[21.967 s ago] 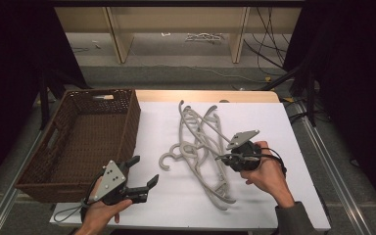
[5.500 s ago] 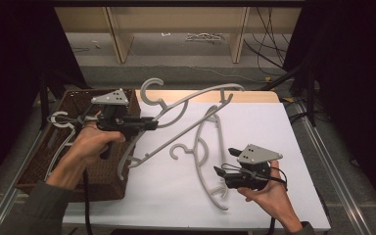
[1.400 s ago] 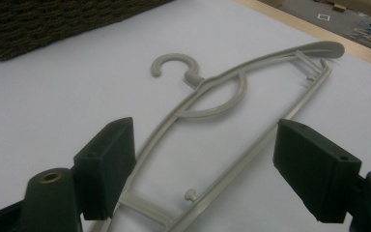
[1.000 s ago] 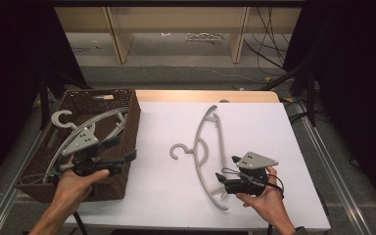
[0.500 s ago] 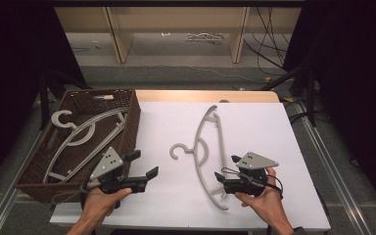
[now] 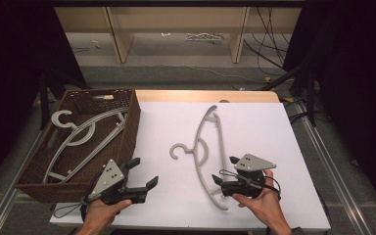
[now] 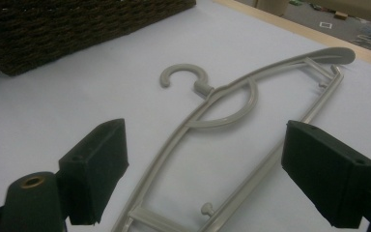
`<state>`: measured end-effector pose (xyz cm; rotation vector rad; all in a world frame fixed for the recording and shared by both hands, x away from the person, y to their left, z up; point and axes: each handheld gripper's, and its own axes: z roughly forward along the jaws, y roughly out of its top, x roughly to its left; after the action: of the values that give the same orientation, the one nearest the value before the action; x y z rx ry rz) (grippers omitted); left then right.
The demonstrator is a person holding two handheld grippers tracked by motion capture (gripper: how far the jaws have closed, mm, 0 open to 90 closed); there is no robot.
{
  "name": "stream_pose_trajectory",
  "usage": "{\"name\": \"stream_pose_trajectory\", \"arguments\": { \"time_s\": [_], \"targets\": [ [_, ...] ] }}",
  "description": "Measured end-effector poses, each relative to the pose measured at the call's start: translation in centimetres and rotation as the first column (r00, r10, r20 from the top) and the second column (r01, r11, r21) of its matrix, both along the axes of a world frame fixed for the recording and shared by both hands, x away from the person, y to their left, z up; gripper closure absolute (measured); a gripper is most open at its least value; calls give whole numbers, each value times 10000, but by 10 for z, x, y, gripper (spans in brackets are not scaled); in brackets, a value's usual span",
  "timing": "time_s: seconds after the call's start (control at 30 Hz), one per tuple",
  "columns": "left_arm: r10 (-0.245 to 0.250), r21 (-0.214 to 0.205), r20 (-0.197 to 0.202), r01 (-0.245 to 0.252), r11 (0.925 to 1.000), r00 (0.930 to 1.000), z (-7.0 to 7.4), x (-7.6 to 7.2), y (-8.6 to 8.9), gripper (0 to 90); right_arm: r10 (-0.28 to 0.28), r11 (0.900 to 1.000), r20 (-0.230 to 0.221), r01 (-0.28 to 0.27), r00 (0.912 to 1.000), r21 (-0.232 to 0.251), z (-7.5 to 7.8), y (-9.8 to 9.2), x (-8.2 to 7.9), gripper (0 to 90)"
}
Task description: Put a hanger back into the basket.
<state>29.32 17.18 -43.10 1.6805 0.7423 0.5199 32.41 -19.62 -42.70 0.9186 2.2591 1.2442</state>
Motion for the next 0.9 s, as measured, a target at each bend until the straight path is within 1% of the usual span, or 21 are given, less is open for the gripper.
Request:
{"name": "stream_pose_trajectory", "arguments": {
  "time_s": [0.03,0.07,0.1,0.17,0.2,0.23,0.3,0.33,0.37,0.43,0.53,0.57,0.6,0.63,0.67,0.7,0.73,0.77,0.8,0.83,0.9],
  "targets": [
    [37,-2,-64,-37,10000,10000,-1,-1,-1,159,79,9999,-5,-79,10000,-70,-1,1,0,177],
    [-49,55,72,49,10000,10000,-2,0,-2,159,49,10000,-83,-49,10000,-75,-2,2,0,177],
    [22,185,103,-24,9998,9999,-2,-1,-1,159,124,9999,-126,-125,9998,-83,-2,3,0,177],
    [58,-33,115,-58,10000,9999,-2,-1,-2,159,84,9999,-81,-85,9999,-110,-2,4,0,177],
    [116,-79,105,-115,9999,9999,-3,-1,-2,159,115,9998,-177,-117,9998,-131,-2,5,0,173],
    [149,12,171,-149,9999,9997,-3,-1,-1,159,78,9997,-129,-81,9999,-243,-2,6,1,168],
    [208,94,163,-210,9997,9997,-3,0,-1,159,169,9988,-383,-186,9991,-445,-3,10,4,164],
    [234,22,101,-235,9997,9997,-3,0,-2,159,284,9975,-664,-325,9974,-621,-4,13,6,165],
    [168,74,165,-169,9998,9997,-4,1,-2,159,330,9961,-770,-391,9965,-787,-7,16,9,165],
    [197,81,107,-198,9998,9997,-5,-1,-2,159,316,9925,-1263,-461,9915,-1136,-11,23,14,166],
    [140,105,83,-141,9998,9999,-5,0,-2,159,415,9846,-1912,-727,9807,-1592,-16,35,24,167],
    [128,154,72,-129,9998,9999,-5,0,-2,159,372,9841,-1777,-670,9834,-1645,-19,39,27,167],
    [103,196,84,-104,9998,9999,-5,-1,-2,159,390,9814,-2000,-752,9790,-1769,-19,42,29,168],
    [89,187,114,-91,9998,9999,-5,-1,-2,159,435,9771,-2007,-836,9787,-1958,-23,49,35,173],
    [90,131,126,-92,9999,9999,-5,-1,-3,159,433,9734,-2210,-910,9743,-2104,-23,51,37,176],
    [73,134,151,-75,9999,9999,-5,-1,-3,160,244,9719,-2279,-765,9734,-2226,-25,56,39,177],
    [6,221,178,-10,9998,9998,-5,-2,-2,160,328,9659,-2377,-919,9708,-2421,-25,58,42,185],
    [-70,87,161,69,9999,9998,-5,-2,-3,160,268,9649,-2484,-900,9683,-2468,-26,62,44,202],
    [-94,114,185,92,9999,9998,-5,-2,-3,160,259,9622,-2502,-920,9679,-2565,-28,65,47,217],
    [-33,188,159,30,9998,9999,-4,-2,-2,160,286,9580,-2684,-1030,9629,-2676,-28,66,49,230],
    [-13,157,121,11,9999,9999,-4,-2,-2,160,466,9495,-2647,-1250,9632,-2878,-31,70,54,249]
  ]
}}
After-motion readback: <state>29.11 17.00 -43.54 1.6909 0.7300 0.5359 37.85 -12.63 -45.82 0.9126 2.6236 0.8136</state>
